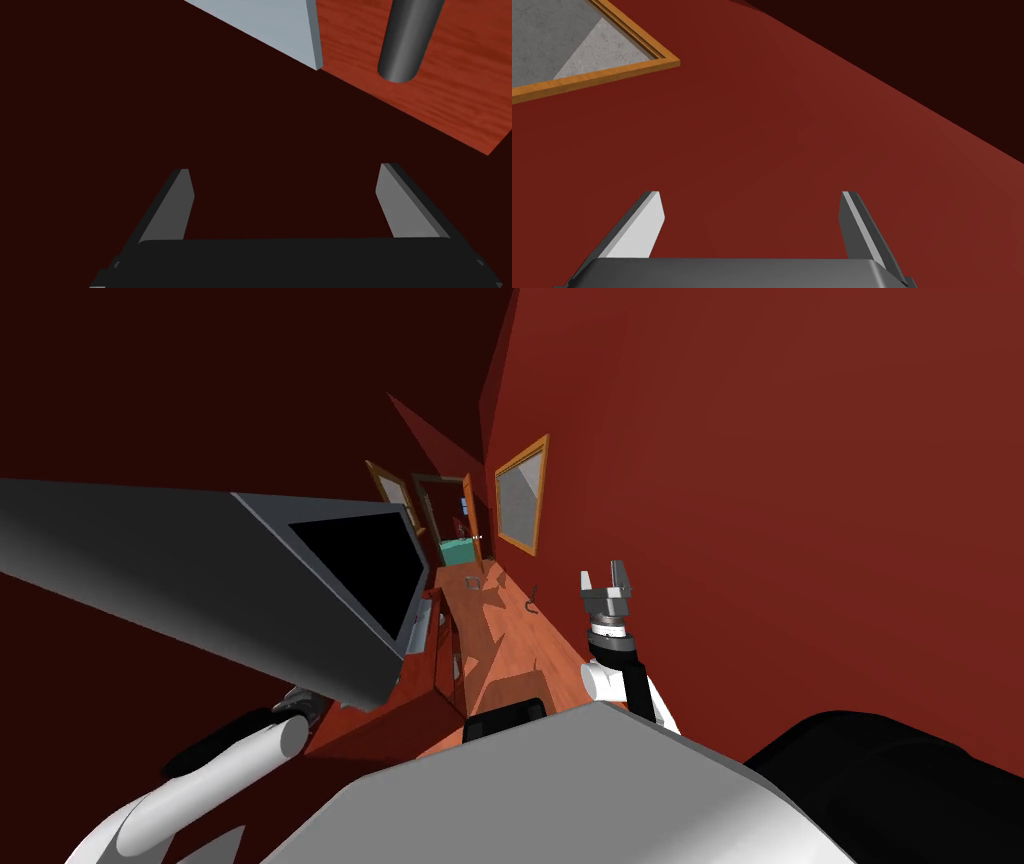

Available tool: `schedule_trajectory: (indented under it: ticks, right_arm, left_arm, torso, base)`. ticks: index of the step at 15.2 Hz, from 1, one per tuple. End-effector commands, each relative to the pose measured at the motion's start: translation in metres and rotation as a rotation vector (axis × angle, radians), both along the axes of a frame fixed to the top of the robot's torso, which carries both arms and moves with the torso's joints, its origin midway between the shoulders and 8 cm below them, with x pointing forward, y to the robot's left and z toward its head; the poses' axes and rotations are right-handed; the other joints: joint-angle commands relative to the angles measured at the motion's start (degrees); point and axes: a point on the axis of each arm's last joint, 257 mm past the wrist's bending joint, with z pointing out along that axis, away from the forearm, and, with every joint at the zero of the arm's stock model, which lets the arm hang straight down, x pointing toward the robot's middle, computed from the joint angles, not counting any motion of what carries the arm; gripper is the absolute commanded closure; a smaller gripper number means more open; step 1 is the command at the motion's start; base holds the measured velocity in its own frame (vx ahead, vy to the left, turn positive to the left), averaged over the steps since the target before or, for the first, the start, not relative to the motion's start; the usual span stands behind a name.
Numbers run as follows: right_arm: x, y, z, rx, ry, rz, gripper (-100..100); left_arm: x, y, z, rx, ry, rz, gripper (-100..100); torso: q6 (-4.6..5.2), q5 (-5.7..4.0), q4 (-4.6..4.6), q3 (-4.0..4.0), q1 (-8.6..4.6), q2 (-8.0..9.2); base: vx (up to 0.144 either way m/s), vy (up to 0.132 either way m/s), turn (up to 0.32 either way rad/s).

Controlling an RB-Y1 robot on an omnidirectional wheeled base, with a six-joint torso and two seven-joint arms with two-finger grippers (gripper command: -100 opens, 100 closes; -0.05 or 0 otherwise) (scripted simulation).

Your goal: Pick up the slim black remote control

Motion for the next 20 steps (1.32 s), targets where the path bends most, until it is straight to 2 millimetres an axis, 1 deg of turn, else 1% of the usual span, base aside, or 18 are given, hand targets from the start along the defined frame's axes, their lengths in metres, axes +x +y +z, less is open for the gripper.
schedule_trajectory:
  ticks: [1, 3, 4, 6, 7, 9, 10, 12, 13, 15, 16, 17, 18, 20]
  right_arm:
    - [0.000, 0.000, 0.000, 0.000, 0.000, 0.000, 0]
    - [0.000, 0.000, 0.000, 0.000, 0.000, 0.000, 0]
    - [0.000, 0.000, 0.000, 0.000, 0.000, 0.000, 0]
    - [0.000, 0.000, 0.000, 0.000, 0.000, 0.000, 0]
    - [0.000, 0.000, 0.000, 0.000, 0.000, 0.000, 0]
    - [0.000, 0.000, 0.000, 0.000, 0.000, 0.000, 0]
    - [0.000, 0.000, 0.000, 0.000, 0.000, 0.000, 0]
    - [0.000, 0.000, 0.000, 0.000, 0.000, 0.000, 0]
    - [0.000, 0.000, 0.000, 0.000, 0.000, 0.000, 0]
    - [0.000, 0.000, 0.000, 0.000, 0.000, 0.000, 0]
    - [0.000, 0.000, 0.000, 0.000, 0.000, 0.000, 0]
    - [0.000, 0.000, 0.000, 0.000, 0.000, 0.000, 0]
    - [0.000, 0.000, 0.000, 0.000, 0.000, 0.000, 0]
    - [0.000, 0.000, 0.000, 0.000, 0.000, 0.000, 0]
  left_arm:
    - [-0.021, 0.009, -0.022, -0.048, 0.061, 0.039, -100]
    - [-0.025, 0.007, -0.027, -0.063, 0.082, 0.042, -100]
    - [-0.043, 0.012, -0.043, -0.102, 0.124, 0.072, -100]
    - [-0.046, 0.010, -0.047, -0.114, 0.141, 0.075, -100]
    - [-0.063, 0.014, -0.061, -0.152, 0.176, 0.101, -100]
    - [-0.067, 0.012, -0.066, -0.167, 0.197, 0.104, -100]
    - [-0.086, 0.013, -0.081, -0.211, 0.237, 0.130, -100]
    - [-0.088, 0.011, -0.083, -0.221, 0.250, 0.132, -100]
    - [-0.107, 0.011, -0.097, -0.266, 0.289, 0.155, -100]
    - [-0.110, 0.008, -0.099, -0.275, 0.300, 0.156, -100]
    - [-0.129, 0.006, -0.113, -0.324, 0.341, 0.178, -100]
    - [-0.130, 0.005, -0.114, -0.329, 0.347, 0.178, -100]
    - [-0.149, 0.002, -0.126, -0.375, 0.382, 0.197, -100]
    - [-0.150, 0.000, -0.127, -0.382, 0.390, 0.198, -100]
  torso:
    - [0.00, 0.00, 0.00, 0.00, 0.00, 0.00]
    - [0.04, 0.00, -0.01, -0.03, 0.01, -0.05]
    - [0.01, 0.01, -0.01, -0.02, 0.00, -0.03]
    - [0.03, 0.01, -0.01, -0.02, 0.01, -0.04]
    - [0.00, 0.00, -0.01, -0.01, 0.01, -0.02]
    - [0.02, 0.01, -0.01, -0.02, 0.03, -0.04]
    - [0.00, 0.01, -0.01, -0.01, 0.02, -0.02]
    - [0.03, 0.01, -0.01, -0.02, 0.03, -0.04]
    - [0.00, 0.01, -0.01, -0.01, 0.03, -0.02]
    - [0.03, 0.01, -0.01, -0.03, 0.04, -0.06]
    - [0.00, 0.01, -0.01, -0.02, 0.03, -0.04]
    - [0.03, 0.01, -0.01, -0.02, 0.04, -0.05]
    - [0.02, 0.01, -0.01, -0.02, 0.05, -0.04]
    - [0.01, 0.03, -0.02, -0.05, 0.11, -0.08]
  base:
    - [0.047, 0.008, -0.183]
    - [0.044, 0.012, -0.183]
    - [0.043, 0.009, -0.245]
    - [0.041, 0.015, -0.168]
    - [0.044, 0.018, -0.233]
    - [0.039, 0.022, -0.142]
    - [0.042, 0.018, -0.168]
    - [0.040, 0.023, -0.168]
    - [0.046, 0.024, -0.196]
    - [0.045, 0.026, -0.143]
    - [0.042, 0.026, -0.172]
    - [0.042, 0.030, -0.201]
    - [0.056, 0.037, -0.264]
    - [0.051, 0.045, -0.128]
